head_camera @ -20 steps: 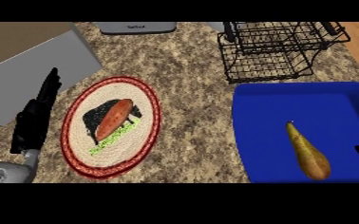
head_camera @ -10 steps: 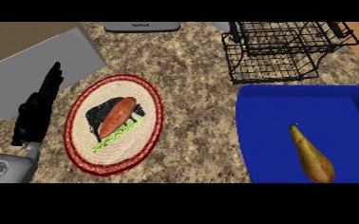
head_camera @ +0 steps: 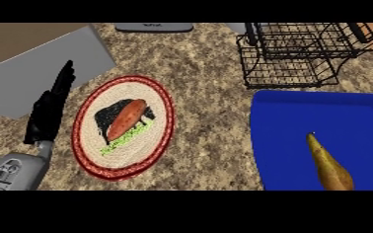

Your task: Pick the pear from the tray and place it in the tiered basket

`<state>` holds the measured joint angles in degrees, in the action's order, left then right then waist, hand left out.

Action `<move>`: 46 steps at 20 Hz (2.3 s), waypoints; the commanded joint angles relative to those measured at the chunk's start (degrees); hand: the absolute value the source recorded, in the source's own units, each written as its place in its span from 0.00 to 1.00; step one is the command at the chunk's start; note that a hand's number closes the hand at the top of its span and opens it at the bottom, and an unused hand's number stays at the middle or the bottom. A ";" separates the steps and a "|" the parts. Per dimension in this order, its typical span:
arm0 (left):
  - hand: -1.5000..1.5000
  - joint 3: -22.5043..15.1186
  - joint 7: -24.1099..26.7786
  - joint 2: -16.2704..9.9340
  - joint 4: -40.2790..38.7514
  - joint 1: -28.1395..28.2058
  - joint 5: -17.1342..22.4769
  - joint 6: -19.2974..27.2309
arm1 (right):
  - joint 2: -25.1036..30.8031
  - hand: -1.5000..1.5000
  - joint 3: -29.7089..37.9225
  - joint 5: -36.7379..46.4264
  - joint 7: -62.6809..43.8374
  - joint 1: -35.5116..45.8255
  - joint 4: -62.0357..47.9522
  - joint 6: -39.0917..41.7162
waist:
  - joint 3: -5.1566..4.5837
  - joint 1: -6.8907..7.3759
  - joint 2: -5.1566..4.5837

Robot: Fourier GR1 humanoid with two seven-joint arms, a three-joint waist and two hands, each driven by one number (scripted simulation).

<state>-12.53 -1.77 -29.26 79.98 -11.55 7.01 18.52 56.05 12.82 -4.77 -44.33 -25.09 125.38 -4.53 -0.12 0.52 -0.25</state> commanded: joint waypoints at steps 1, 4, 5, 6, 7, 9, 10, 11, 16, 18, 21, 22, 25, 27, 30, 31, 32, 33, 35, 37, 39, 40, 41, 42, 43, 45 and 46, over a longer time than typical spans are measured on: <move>0.50 -0.36 2.07 1.90 -0.20 1.53 -1.27 -0.22 | -0.95 0.00 -8.96 2.90 -12.66 7.57 2.42 -1.69 | 0.05 0.84 -0.05; 0.50 1.81 2.58 1.01 -1.41 1.15 -0.99 -2.02 | -3.21 0.00 -14.09 5.88 -13.80 10.19 -1.84 0.69 | 0.09 0.32 0.06; 0.50 2.13 0.41 0.26 0.85 1.54 -0.65 -2.47 | -2.79 0.00 -14.10 4.21 -16.56 12.25 -2.06 2.31 | 0.09 0.44 0.11; 0.50 1.58 -2.41 0.74 3.30 1.63 -1.34 -1.51 | -3.40 0.00 -15.04 6.06 -18.19 12.19 -1.50 2.33 | 0.11 0.26 0.20; 0.50 1.60 0.21 2.04 0.23 2.04 -2.76 -1.15 | -2.34 0.00 -11.70 3.57 -16.71 13.85 -4.90 5.80 | 0.10 -0.10 0.17; 0.50 0.77 -0.93 3.32 1.75 1.60 -3.55 -0.66 | -3.33 0.00 -16.21 6.95 -22.11 15.83 -2.57 5.25 | 0.08 0.03 0.18; 0.50 2.04 -1.18 1.88 1.89 1.83 -2.61 -2.78 | -5.20 0.00 -18.73 9.16 -18.53 19.05 -8.84 5.59 | 0.11 0.40 0.10; 0.50 3.17 0.90 1.76 1.48 3.63 -2.36 -3.45 | -6.82 0.00 -19.25 9.20 -19.41 19.84 -8.73 5.88 | 0.10 0.24 0.15; 0.50 3.57 -3.50 3.17 5.21 3.77 -4.53 -2.33 | -11.03 0.00 -22.21 15.59 -23.81 15.45 -2.12 4.88 | 0.10 -0.43 0.37; 0.50 4.95 0.03 3.94 3.64 4.83 -4.91 -3.28 | -11.27 0.00 -21.32 15.80 -22.11 17.08 -4.91 8.28 | 0.10 -0.35 0.30; 0.50 6.55 3.78 4.62 -1.36 4.67 -4.01 -6.03 | -12.24 0.00 -21.98 20.80 -18.11 10.98 -2.67 7.05 | 0.09 -0.88 0.32; 0.50 5.65 -1.31 4.47 1.41 1.85 -5.43 -5.17 | -11.00 0.00 -21.58 20.15 -20.01 18.23 -7.72 10.28 | 0.10 -0.29 0.22; 0.50 7.00 -1.06 3.05 4.59 5.79 -4.81 -7.48 | -13.58 0.00 -23.77 25.21 -20.91 16.35 -6.20 9.70 | 0.11 -0.29 0.29; 0.50 4.53 -2.99 6.62 5.59 5.33 -8.42 -3.55 | -14.47 0.00 -25.13 27.72 -22.71 15.66 -3.88 10.16 | 0.11 -0.46 0.29; 0.50 7.28 -1.34 6.57 2.61 3.00 -7.49 -5.72 | -17.51 0.00 -26.91 30.78 -23.78 18.28 -5.53 11.29 | 0.10 -0.44 0.22; 0.50 6.73 -1.79 7.25 3.46 3.69 -8.75 -5.19 | -17.77 0.00 -26.15 31.62 -23.61 16.80 -3.60 11.62 | 0.10 -0.58 0.27; 0.50 8.33 -2.38 5.25 6.18 4.90 -7.71 -6.97 | -19.10 0.00 -26.11 31.43 -21.53 18.82 -7.68 11.94 | 0.12 -0.30 0.26; 0.50 7.86 -3.64 6.21 5.59 4.46 -8.85 -6.27 | -19.92 0.00 -26.44 33.17 -21.68 16.14 -5.72 11.13 | 0.12 -0.56 0.29; 0.50 9.29 -3.76 5.22 6.29 4.72 -8.17 -7.14 | -16.47 0.00 -20.26 27.83 -20.33 15.50 -5.22 14.95 | 0.12 -0.66 0.31; 0.50 8.24 -4.48 7.30 5.28 2.75 -9.27 -6.83 | -20.98 0.00 -25.00 31.75 -23.68 16.73 -5.34 13.93 | 0.11 -0.62 0.28; 0.50 9.36 -3.18 7.29 3.49 2.29 -9.48 -7.57 | -21.08 0.00 -22.34 31.23 -18.48 17.57 -11.20 14.27 | 0.12 -0.58 0.25; 0.50 11.31 -0.31 7.06 -1.46 0.33 -7.60 -9.62 | -24.75 0.00 -28.22 36.01 -25.10 17.24 -5.76 12.85 | 0.08 -0.76 0.22; 0.50 10.46 0.53 7.34 -0.08 2.16 -8.55 -9.71 | -24.52 0.00 -26.45 34.86 -22.15 19.79 -11.46 14.16 | 0.10 -0.45 0.20; 0.50 10.18 -3.08 7.87 0.00 -0.53 -10.73 -7.60 | -23.96 0.00 -23.75 33.41 -17.32 17.75 -13.49 13.45 | 0.13 -0.69 0.22; 0.50 9.69 -3.76 8.08 4.27 2.92 -10.18 -8.08 | -23.19 0.00 -21.46 31.14 -20.28 19.53 -12.26 16.30 | 0.12 -0.43 0.28; 0.50 7.66 -3.75 11.02 4.90 3.10 -12.62 -6.40 | -26.74 0.00 -24.82 35.87 -18.81 17.75 -13.10 13.63 | 0.12 -0.54 0.28; 0.50 10.25 -2.79 8.69 4.22 4.03 -10.76 -9.19 | -26.46 0.00 -22.83 35.60 -14.02 15.16 -15.90 12.14 | 0.13 -0.59 0.28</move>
<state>-3.04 -4.61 -20.88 83.22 -8.92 -3.37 10.63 31.57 -11.36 29.84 -58.91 -8.68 112.48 7.10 0.00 -0.05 0.02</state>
